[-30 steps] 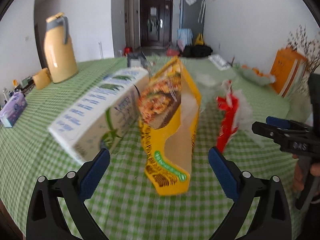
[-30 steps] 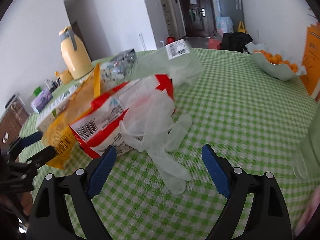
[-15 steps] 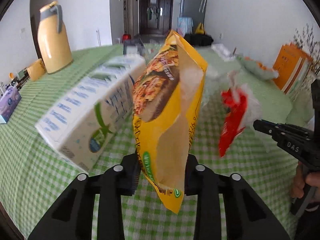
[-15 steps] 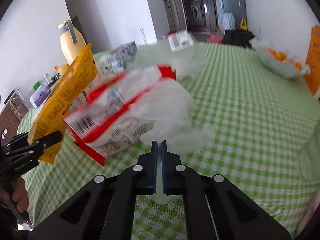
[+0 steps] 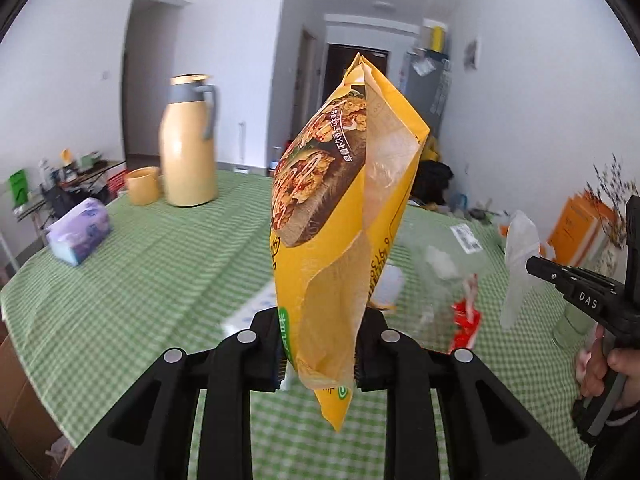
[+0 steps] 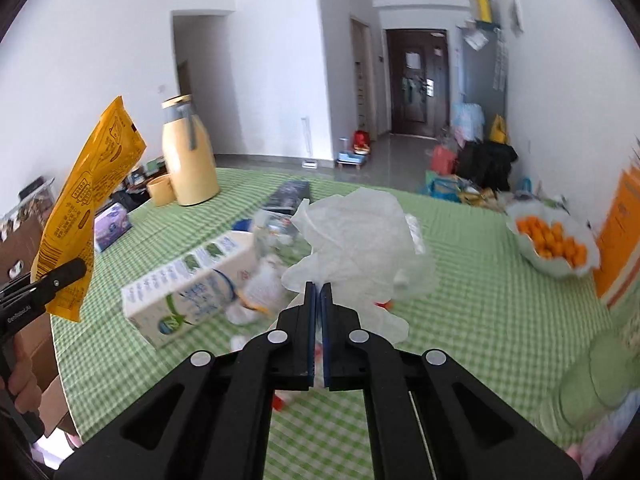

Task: Collect trash
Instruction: 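Carry both bags to the box and open both tools over it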

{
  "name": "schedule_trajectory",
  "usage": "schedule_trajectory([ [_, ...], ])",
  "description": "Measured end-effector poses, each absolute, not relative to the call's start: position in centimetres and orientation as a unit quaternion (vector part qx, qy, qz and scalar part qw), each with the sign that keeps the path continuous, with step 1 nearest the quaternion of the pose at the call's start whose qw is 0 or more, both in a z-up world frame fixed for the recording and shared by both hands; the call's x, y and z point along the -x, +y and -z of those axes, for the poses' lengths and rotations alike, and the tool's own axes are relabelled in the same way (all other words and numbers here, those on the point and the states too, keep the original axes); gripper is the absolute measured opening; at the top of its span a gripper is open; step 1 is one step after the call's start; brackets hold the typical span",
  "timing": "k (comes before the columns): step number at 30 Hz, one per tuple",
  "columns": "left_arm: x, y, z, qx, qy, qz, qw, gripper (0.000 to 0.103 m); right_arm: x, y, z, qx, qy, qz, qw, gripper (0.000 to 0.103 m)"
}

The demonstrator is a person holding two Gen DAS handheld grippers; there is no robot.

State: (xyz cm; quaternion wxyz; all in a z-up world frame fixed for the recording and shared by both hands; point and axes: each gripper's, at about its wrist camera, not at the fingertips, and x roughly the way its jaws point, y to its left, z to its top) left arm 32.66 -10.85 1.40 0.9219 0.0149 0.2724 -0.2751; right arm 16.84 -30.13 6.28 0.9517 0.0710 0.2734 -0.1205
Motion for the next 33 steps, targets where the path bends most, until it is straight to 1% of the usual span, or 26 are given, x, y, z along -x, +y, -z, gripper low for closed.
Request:
schedule_trajectory([
  [4, -33.1, -5.2, -2.1, 0.004, 0.257, 0.230, 0.939, 0.021, -20.0, -26.2, -7.3, -0.038, 0.274, 0.080, 0.958, 0.002],
  [9, -33.5, 2.6, -1.8, 0.022, 0.258, 0.156, 0.953, 0.021, -24.0, -19.7, -7.8, -0.005, 0.277, 0.015, 0.961, 0.002],
  [16, -32.8, 16.2, -0.3, 0.069, 0.273, 0.017, 0.959, 0.021, -28.9, -8.6, -7.3, 0.045, 0.288, -0.096, 0.952, 0.002],
  [24, -28.5, 28.9, 1.4, 0.100, 0.289, -0.125, 0.944, 0.021, -32.8, 6.4, -4.4, 0.080, 0.317, -0.254, 0.911, 0.002],
  [29, -25.8, 33.6, 2.5, 0.114, 0.300, -0.175, 0.931, 0.021, -33.2, 15.8, -1.9, 0.115, 0.344, -0.342, 0.867, 0.002],
  [33, -24.1, 36.8, 3.6, 0.121, 0.313, -0.200, 0.921, 0.021, -33.4, 20.8, 0.0, 0.144, 0.361, -0.382, 0.838, 0.002],
])
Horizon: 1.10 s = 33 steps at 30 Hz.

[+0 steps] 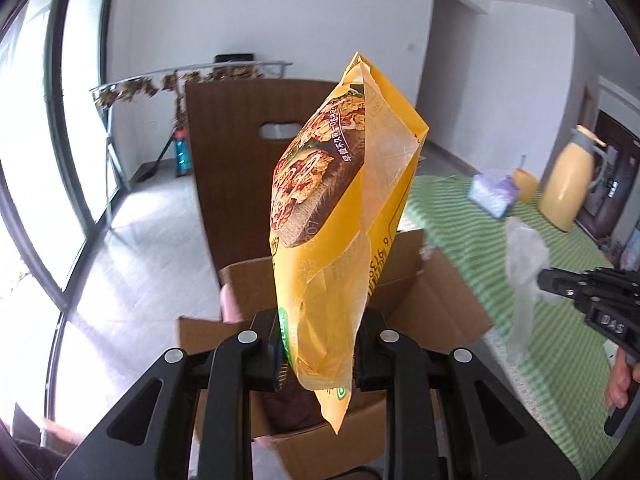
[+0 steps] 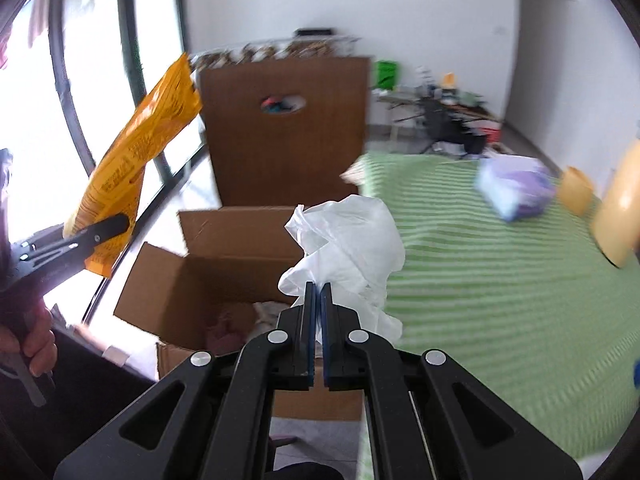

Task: Collect trash
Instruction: 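Carry both bags to the box and open both tools over it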

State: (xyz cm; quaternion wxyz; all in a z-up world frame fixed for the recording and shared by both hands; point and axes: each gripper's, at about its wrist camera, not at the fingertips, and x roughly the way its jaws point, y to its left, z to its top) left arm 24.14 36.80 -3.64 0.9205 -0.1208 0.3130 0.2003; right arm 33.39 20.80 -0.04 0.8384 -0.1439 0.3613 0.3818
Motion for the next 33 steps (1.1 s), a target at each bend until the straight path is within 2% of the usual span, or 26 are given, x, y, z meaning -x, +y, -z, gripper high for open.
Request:
schedule_trajectory([
  [6, -23.9, 37.8, 5.7, 0.116, 0.332, -0.202, 0.914, 0.021, -37.2, 26.5, 4.5, 0.176, 0.414, -0.392, 0.803, 0.002],
  [12, -25.3, 38.3, 8.8, 0.118, 0.369, -0.180, 0.904, 0.021, -38.3, 29.5, 7.6, 0.221, 0.425, -0.377, 0.793, 0.006],
  [13, -25.5, 38.3, 9.5, 0.120, 0.376, -0.175, 0.902, 0.021, -38.4, 29.8, 8.1, 0.231, 0.434, -0.373, 0.787, 0.021],
  [14, -25.8, 38.3, 10.0, 0.122, 0.383, -0.170, 0.900, 0.021, -38.4, 30.0, 8.5, 0.238, 0.439, -0.367, 0.784, 0.049],
  [16, -26.3, 38.3, 11.2, 0.124, 0.402, -0.158, 0.893, 0.021, -38.1, 29.7, 8.2, 0.245, 0.422, -0.348, 0.801, 0.063],
  [23, -29.4, 36.9, 15.4, 0.080, 0.462, -0.101, 0.877, 0.024, -38.6, 28.3, 6.1, 0.210, 0.411, -0.346, 0.817, 0.064],
  [25, -31.1, 36.5, 16.9, 0.047, 0.485, -0.087, 0.869, 0.034, -38.8, 27.6, 5.4, 0.192, 0.408, -0.344, 0.824, 0.067],
  [27, -32.6, 36.8, 18.0, 0.011, 0.494, -0.111, 0.862, 0.072, -38.8, 26.9, 5.0, 0.181, 0.407, -0.343, 0.827, 0.068],
  [30, -33.5, 38.4, 18.3, -0.003, 0.489, -0.172, 0.855, 0.075, -38.4, 26.1, 4.8, 0.173, 0.408, -0.343, 0.828, 0.068],
  [33, -32.8, 40.7, 16.8, 0.072, 0.465, -0.184, 0.863, 0.081, -38.1, 25.5, 4.9, 0.174, 0.408, -0.343, 0.828, 0.068],
])
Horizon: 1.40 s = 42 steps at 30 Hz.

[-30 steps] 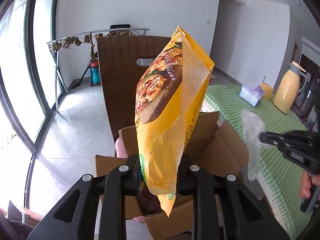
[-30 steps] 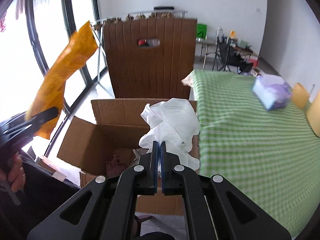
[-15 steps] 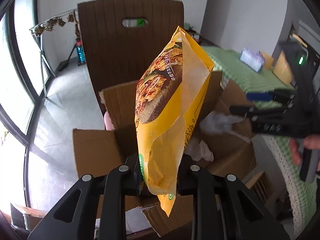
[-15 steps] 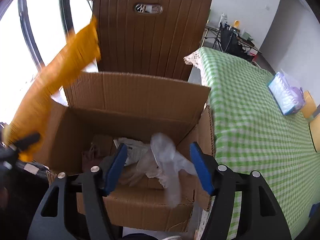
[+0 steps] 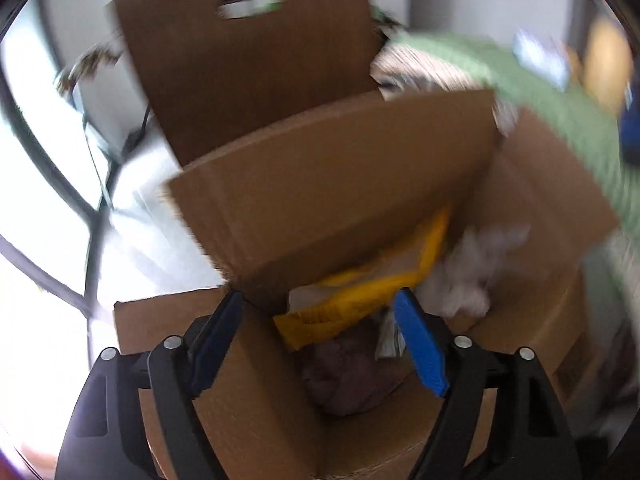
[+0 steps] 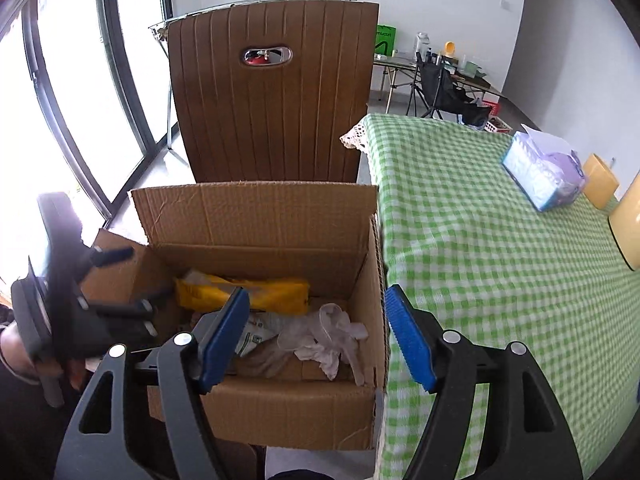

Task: Collect trash
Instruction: 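Carry both bags to the box and open both tools over it, then return to the table and grasp the red-white bag with the right tool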

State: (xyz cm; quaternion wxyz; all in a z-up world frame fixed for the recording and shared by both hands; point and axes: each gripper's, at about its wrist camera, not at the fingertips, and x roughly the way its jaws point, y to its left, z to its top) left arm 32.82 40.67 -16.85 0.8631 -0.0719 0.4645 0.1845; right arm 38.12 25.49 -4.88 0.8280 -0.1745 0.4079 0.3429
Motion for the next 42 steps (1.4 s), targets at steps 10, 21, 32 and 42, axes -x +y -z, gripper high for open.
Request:
schedule_trajectory([
  [10, -28.8, 43.0, 11.9, 0.130, 0.405, -0.231, 0.875, 0.083, -36.6, 25.4, 4.4, 0.164, 0.414, -0.357, 0.821, 0.068],
  [21, -26.3, 39.0, 7.9, 0.125, 0.372, -0.228, 0.891, 0.085, -34.4, 22.6, 1.9, 0.135, 0.404, -0.348, 0.835, 0.068],
  [32, -25.7, 29.7, 0.4, 0.078, 0.299, -0.151, 0.939, 0.094, -30.9, 9.4, -2.1, 0.050, 0.349, -0.257, 0.900, 0.074],
  [42, -29.3, 13.9, -0.5, 0.020, 0.297, 0.019, 0.954, 0.095, -23.1, -11.7, -1.7, 0.006, 0.303, 0.057, 0.951, 0.077],
])
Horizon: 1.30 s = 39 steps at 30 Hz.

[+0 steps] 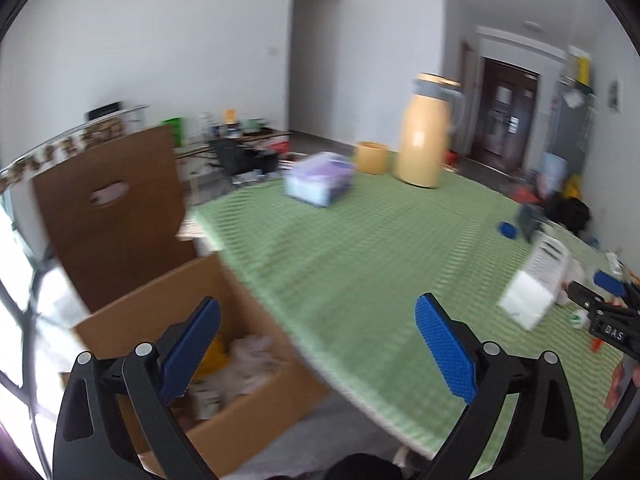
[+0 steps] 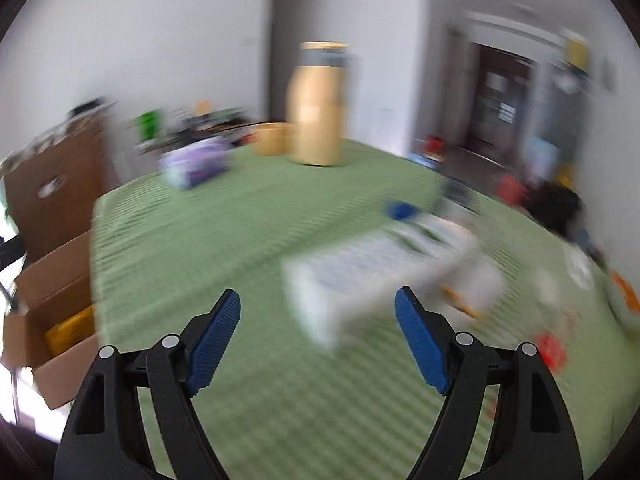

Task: Collect trash
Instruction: 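Return to the table and grasp the red-white bag with the right tool, then grasp the clear plastic bottle by its white cap with the left tool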

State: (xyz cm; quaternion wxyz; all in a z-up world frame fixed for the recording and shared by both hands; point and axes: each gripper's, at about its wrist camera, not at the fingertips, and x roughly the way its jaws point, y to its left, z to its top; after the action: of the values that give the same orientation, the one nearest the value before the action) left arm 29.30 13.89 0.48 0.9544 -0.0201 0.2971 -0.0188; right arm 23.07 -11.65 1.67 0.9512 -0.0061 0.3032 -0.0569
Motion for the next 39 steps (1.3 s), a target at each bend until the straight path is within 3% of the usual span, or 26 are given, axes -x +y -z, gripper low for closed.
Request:
schedule_trajectory([
  [6, -31.0, 6.8, 0.4, 0.015, 0.305, 0.098, 0.947, 0.095, -17.4, -20.9, 1.2, -0.022, 0.293, 0.252, 0.922, 0.077],
  [15, -30.4, -2.4, 0.3, -0.024, 0.300, 0.183, 0.936, 0.095, -17.6, -26.8, 4.6, -0.095, 0.326, 0.285, 0.896, 0.075],
  [16, -30.1, -3.4, 0.4, -0.031, 0.297, 0.193, 0.934, 0.095, -17.0, -27.3, 4.6, -0.100, 0.322, 0.279, 0.899, 0.062],
  [17, -29.9, -4.3, 0.5, -0.037, 0.296, 0.207, 0.932, 0.095, -16.4, -27.8, 4.6, -0.109, 0.323, 0.272, 0.900, 0.038],
  [18, -29.9, -4.8, 0.7, -0.040, 0.296, 0.219, 0.929, 0.095, -16.1, -28.3, 4.5, -0.120, 0.323, 0.264, 0.901, 0.026],
  [22, -30.0, -10.1, 2.3, -0.072, 0.320, 0.291, 0.899, 0.095, -13.3, -30.2, 4.0, -0.146, 0.317, 0.243, 0.905, 0.009],
  [28, -30.9, -20.7, 7.0, -0.163, 0.351, 0.397, 0.832, 0.093, -10.2, -31.6, 2.2, -0.144, 0.303, 0.225, 0.915, 0.007],
  [33, -33.3, -27.3, 9.6, -0.250, 0.356, 0.411, 0.801, 0.080, -8.5, -33.2, 1.4, -0.143, 0.289, 0.220, 0.921, 0.007],
  [38, -34.7, -30.4, 11.4, -0.306, 0.349, 0.416, 0.782, 0.077, -7.6, -34.2, 1.2, -0.148, 0.282, 0.207, 0.925, 0.007],
  [39, -34.7, -30.8, 11.7, -0.314, 0.349, 0.419, 0.777, 0.070, -7.7, -34.3, 1.1, -0.148, 0.282, 0.204, 0.926, 0.007],
])
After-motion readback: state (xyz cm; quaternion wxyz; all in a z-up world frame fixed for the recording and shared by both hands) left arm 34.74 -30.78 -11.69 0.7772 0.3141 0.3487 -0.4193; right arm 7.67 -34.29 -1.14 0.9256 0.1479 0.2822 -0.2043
